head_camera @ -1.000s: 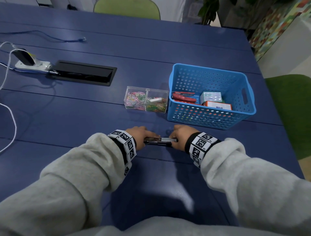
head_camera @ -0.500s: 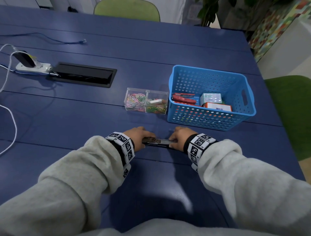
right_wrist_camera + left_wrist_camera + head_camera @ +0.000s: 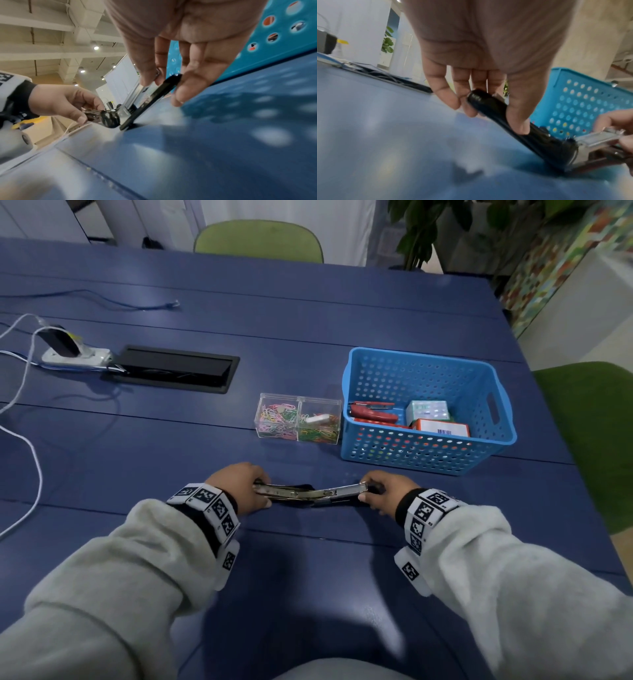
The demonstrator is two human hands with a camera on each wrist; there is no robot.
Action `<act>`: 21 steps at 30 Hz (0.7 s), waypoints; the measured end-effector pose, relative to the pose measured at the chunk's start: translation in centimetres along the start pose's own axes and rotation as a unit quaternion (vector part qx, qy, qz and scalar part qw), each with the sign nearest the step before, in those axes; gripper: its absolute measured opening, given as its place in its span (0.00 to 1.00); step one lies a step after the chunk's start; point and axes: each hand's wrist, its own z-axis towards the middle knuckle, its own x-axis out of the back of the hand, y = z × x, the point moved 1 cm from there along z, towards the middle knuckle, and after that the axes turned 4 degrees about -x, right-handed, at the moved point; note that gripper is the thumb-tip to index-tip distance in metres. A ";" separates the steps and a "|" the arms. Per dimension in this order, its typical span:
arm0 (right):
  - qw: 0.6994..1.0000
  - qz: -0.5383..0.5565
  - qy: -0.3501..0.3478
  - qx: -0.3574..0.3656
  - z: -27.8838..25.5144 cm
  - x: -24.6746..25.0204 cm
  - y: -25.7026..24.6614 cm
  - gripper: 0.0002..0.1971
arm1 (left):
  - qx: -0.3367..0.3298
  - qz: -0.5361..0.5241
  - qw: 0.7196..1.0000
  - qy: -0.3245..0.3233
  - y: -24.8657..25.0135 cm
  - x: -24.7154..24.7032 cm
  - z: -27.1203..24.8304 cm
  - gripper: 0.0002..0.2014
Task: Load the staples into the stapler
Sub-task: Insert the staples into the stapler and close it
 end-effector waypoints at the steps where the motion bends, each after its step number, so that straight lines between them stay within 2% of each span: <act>1: 1.000 0.017 0.005 0.000 0.0 0.0 0.1 0.13 | -0.011 -0.010 1.000 0.019 0.6 0.5 -0.2 0.16; 6: 0.997 0.070 0.017 0.038 0.1 0.1 -0.6 0.15 | -0.096 -0.041 0.990 0.090 4.4 1.9 -0.5 0.18; 12: 0.991 0.120 0.031 0.051 -0.8 0.5 -2.8 0.10 | -0.166 -0.017 0.985 0.051 9.0 0.8 0.5 0.21; 14: 0.988 0.145 0.029 0.045 -1.1 0.4 -3.4 0.10 | -0.175 -0.014 0.983 0.043 9.5 0.4 0.9 0.21; 17: 0.990 0.130 0.044 0.024 -1.1 0.5 -3.7 0.15 | -0.186 -0.013 0.982 0.045 10.0 0.0 1.2 0.21; 21: 0.991 0.120 0.058 0.016 -1.2 0.8 -4.3 0.13 | -0.193 -0.014 0.980 0.041 10.1 -0.6 1.4 0.26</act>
